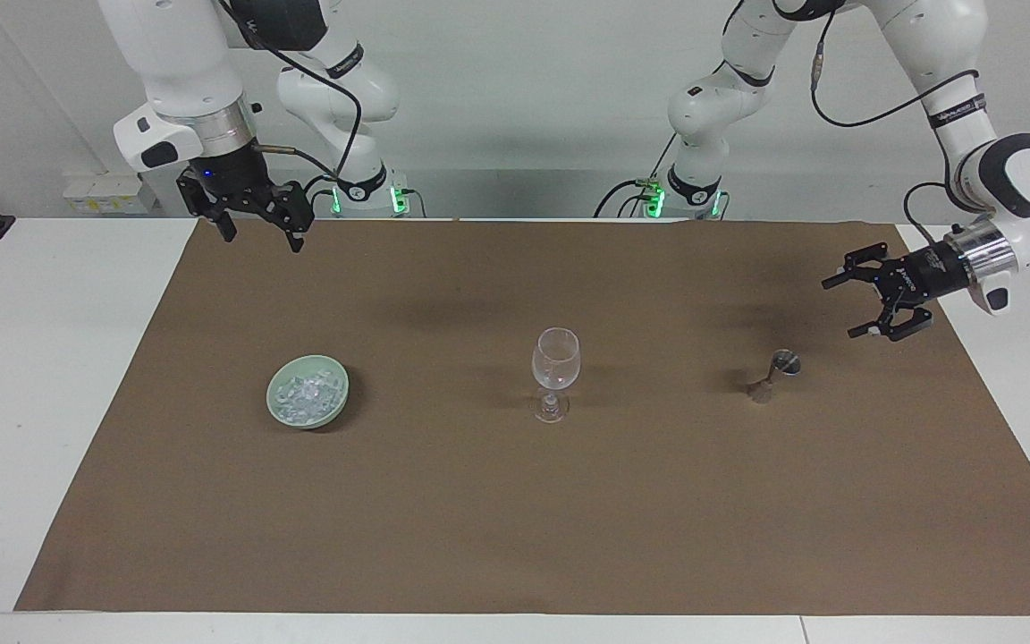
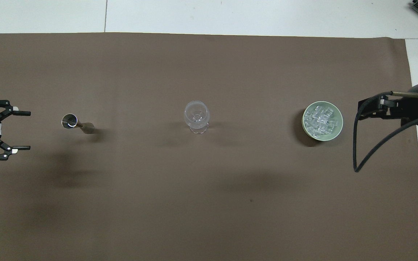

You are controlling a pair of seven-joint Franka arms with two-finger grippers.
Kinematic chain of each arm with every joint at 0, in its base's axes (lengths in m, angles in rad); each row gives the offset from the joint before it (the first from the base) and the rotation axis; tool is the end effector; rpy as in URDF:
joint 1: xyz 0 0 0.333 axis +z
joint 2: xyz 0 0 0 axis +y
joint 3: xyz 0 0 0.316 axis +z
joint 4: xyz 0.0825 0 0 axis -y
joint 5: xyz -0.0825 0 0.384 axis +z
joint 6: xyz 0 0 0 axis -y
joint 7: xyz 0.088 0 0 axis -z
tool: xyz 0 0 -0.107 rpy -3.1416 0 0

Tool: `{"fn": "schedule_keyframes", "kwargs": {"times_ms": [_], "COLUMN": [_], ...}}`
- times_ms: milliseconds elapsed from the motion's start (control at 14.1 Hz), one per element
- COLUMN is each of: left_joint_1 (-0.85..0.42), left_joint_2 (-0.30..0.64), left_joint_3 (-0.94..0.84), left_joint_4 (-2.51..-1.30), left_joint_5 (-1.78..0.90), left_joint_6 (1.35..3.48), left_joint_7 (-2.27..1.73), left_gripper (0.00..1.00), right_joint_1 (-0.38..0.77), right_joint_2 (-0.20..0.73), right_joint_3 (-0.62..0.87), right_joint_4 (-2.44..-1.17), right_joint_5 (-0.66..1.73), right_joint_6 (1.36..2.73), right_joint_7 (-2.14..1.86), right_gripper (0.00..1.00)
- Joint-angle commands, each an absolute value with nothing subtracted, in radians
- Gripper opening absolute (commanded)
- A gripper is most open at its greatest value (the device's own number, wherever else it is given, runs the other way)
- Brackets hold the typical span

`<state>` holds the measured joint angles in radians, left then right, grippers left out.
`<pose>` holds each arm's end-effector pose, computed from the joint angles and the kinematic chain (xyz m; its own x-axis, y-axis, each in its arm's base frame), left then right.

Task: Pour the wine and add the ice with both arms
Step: 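Move the open left gripper around the small dark bottle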

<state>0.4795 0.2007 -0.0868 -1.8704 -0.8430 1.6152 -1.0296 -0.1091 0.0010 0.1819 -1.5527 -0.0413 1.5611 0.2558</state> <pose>0.5541 0.1488 0.4116 -0.0796 0.5880 -0.8050 0.9963 0.0734 -0.0449 0.5530 0.0358 0.6317 0.9831 -0.1822 0.0176 -0.1827 -0.9824 0.0379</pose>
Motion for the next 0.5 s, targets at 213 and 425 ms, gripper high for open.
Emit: {"fn": "schedule_keyframes", "kwargs": {"times_ms": [213,425], "left_joint_1": [0.514,0.534], "left_joint_2": [0.316,0.367], "left_joint_3": [-0.091,-0.091], "left_joint_4": [-1.876,-1.885], "left_joint_5": [-0.899,-0.928], "left_joint_6": [1.683,1.724], "left_joint_7": [-0.965,-0.943], "left_gripper": [1.0,1.0], "right_joint_1": [-0.129,-0.129], "right_joint_2": [-0.02,-0.02], "right_joint_3": [0.19,0.19], "right_joint_4": [-1.575,-1.575], "right_joint_5": [-0.02,-0.02], "right_joint_6": [1.56,1.56], "right_joint_7": [0.23,0.23], "right_gripper": [1.0,1.0]}}
